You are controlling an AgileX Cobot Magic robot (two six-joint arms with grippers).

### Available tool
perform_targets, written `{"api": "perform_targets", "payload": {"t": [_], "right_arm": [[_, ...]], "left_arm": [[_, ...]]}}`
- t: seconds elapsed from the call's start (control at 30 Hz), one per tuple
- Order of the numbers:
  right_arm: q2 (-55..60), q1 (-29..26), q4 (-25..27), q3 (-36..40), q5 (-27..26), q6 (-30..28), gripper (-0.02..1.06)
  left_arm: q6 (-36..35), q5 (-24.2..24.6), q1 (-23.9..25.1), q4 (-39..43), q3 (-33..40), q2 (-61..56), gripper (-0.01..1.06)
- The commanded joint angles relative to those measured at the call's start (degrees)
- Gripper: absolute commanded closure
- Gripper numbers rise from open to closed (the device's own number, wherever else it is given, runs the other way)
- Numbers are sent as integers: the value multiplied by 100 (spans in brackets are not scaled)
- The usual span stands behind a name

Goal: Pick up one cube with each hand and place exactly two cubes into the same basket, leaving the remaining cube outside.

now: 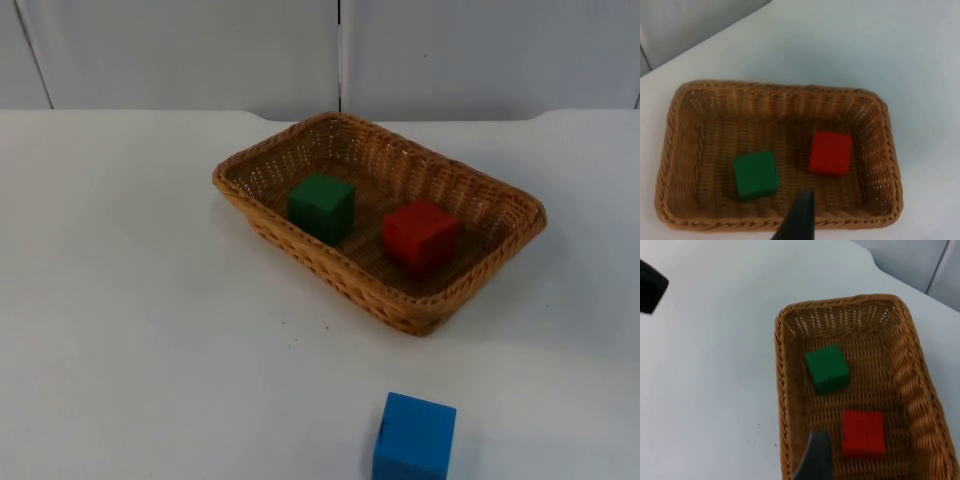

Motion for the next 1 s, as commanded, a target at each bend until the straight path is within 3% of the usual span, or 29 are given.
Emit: {"api": "perform_targets", "payload": {"t": [0.0, 0.63, 0.97], "right_arm": [[-253, 13, 54, 266, -234, 35, 35], [-1310, 13, 278, 1260, -288, 35, 35], [-1932, 13, 266, 1398, -155, 35, 35]], "left_arm": [[56, -209, 10, -122, 323, -198, 21], [187, -715, 10, -85, 2283, -2275, 21], [126, -1162, 10, -98, 3457, -3452, 21]]}}
